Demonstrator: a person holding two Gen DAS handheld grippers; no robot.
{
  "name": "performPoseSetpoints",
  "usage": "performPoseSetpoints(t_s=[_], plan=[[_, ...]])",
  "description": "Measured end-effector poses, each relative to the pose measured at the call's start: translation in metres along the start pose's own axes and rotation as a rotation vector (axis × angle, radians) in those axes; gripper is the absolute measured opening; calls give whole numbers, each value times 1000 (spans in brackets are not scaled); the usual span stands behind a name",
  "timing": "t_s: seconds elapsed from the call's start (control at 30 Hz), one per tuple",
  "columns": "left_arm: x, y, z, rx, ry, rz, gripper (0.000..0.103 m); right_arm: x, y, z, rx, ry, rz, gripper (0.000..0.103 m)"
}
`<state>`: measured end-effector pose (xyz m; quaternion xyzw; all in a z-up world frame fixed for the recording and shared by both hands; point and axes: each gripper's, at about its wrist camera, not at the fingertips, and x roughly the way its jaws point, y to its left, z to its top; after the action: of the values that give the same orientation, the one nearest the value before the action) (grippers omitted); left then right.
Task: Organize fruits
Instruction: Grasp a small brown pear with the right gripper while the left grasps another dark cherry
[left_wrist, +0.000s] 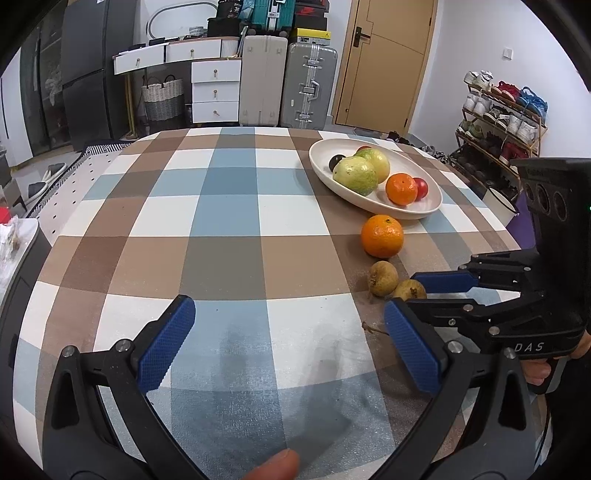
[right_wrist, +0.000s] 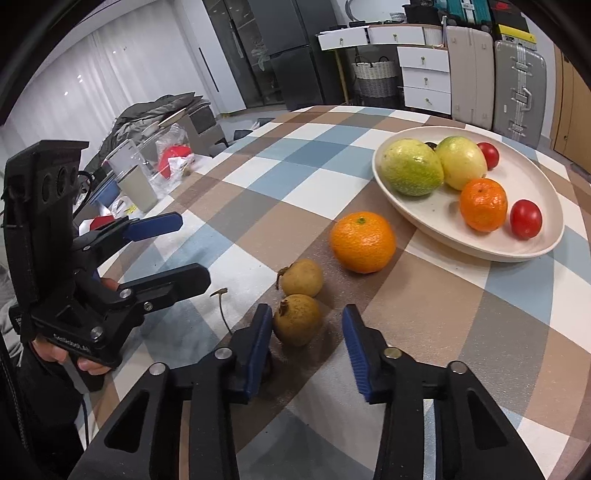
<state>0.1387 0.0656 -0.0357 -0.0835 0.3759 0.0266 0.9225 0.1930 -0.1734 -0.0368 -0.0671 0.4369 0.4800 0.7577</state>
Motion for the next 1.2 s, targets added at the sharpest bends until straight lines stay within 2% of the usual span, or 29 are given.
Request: performPoseSetpoints(t_s=[0.07, 0.33, 0.57, 0.7, 0.8, 0.87, 0.97, 1.2], plan=[[0, -2, -1, 6, 3, -7, 102, -1, 2, -1, -5, -5, 13, 27], [-2, -13, -2, 34, 13, -34, 102, -18, -2, -4, -7, -48, 6, 27], [1, -37, -7, 96, 52, -47, 102, -25, -24, -7, 43, -27, 14, 27], [3, -44, -8, 101, 76, -89, 101, -31, -29, -8, 52, -36, 5, 27], [6, -47, -10, 99, 93, -130, 94, -33, -30, -8, 51, -43, 2, 27], [10, -51, -12, 108, 116, -141, 82, -34, -31, -8, 53, -45, -2, 27], [17, -59, -18, 141, 152, -147, 74, -36, -32, -7, 56, -47, -3, 27], [20, -75, -26, 218, 160, -138, 65, -36, -33, -7, 59, -51, -4, 27]])
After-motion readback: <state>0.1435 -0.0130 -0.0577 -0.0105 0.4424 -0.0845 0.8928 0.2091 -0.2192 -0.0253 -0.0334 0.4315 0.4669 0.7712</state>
